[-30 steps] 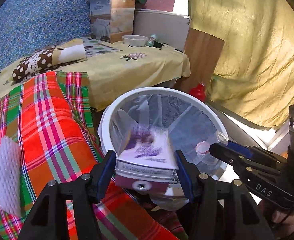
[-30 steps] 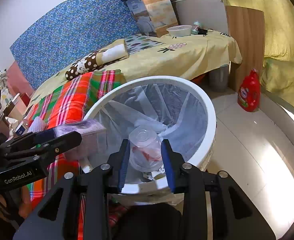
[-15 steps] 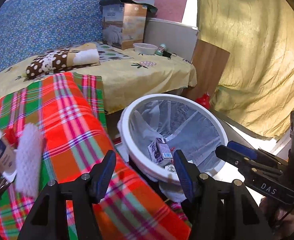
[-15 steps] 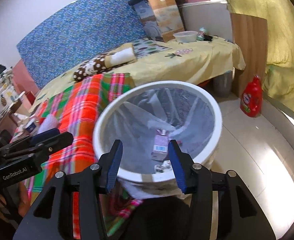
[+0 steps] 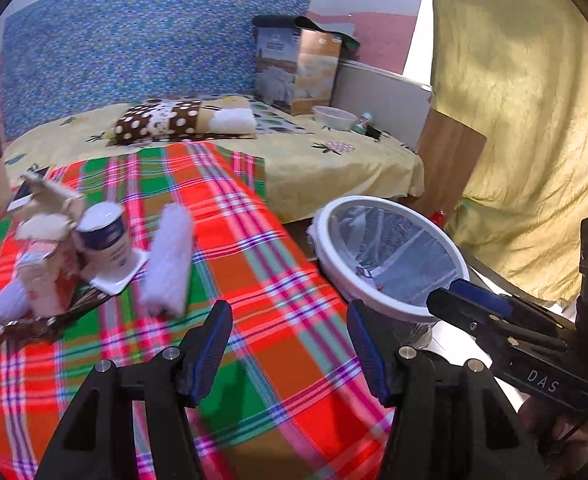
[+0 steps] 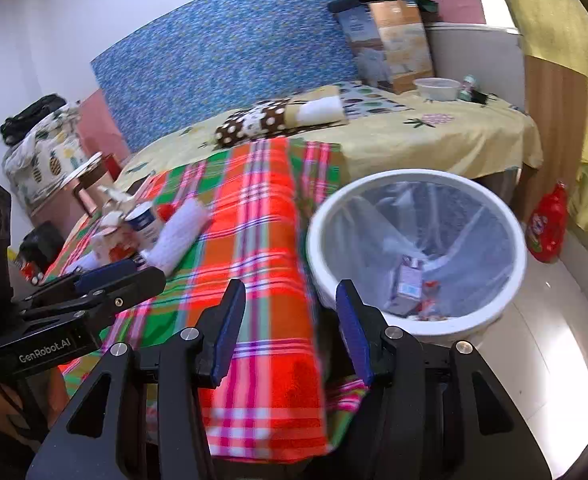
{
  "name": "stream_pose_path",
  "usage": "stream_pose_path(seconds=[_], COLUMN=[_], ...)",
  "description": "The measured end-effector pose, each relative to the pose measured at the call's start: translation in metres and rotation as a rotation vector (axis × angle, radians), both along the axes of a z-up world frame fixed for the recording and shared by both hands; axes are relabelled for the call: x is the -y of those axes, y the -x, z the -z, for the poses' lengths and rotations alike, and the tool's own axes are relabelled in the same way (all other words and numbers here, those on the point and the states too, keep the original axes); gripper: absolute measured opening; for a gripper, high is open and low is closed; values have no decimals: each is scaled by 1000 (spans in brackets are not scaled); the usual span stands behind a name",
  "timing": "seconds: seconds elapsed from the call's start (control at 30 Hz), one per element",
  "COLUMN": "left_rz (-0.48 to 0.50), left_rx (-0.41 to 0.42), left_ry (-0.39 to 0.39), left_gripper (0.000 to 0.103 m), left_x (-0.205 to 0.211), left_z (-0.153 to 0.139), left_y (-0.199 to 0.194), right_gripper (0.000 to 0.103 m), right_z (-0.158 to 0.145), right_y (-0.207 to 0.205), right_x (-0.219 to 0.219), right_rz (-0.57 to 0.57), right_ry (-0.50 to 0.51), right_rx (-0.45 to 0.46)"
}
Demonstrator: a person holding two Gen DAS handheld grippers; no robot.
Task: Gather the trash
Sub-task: 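Move both open tools back over the remaining trash on the bed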
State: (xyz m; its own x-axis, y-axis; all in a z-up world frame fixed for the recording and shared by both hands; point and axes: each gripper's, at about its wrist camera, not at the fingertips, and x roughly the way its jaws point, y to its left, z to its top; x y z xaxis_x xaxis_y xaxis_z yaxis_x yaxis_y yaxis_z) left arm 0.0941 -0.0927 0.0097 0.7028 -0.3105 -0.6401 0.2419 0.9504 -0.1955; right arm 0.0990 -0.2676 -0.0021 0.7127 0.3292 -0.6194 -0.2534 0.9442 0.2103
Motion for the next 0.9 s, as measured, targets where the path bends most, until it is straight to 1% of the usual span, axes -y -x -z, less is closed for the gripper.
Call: stream_pose_path(seconds=[0.27, 0.53, 0.9], left_rz=[-75, -140, -248], left_rx=[9, 19, 10], left_ry=[1, -17, -30], left_gripper=[59, 59, 59], left_x=[-32, -50, -85], left_z=[-1, -3, 0], left_y=[17, 28, 29], right_gripper=[49, 49, 49], right_z=[-3, -4, -4], right_y=[3, 6, -2], right_x=[-21, -41, -63], right_rz=[-56, -106, -141], right_ry=[-2, -13, -11], right_rx=[9, 10, -7])
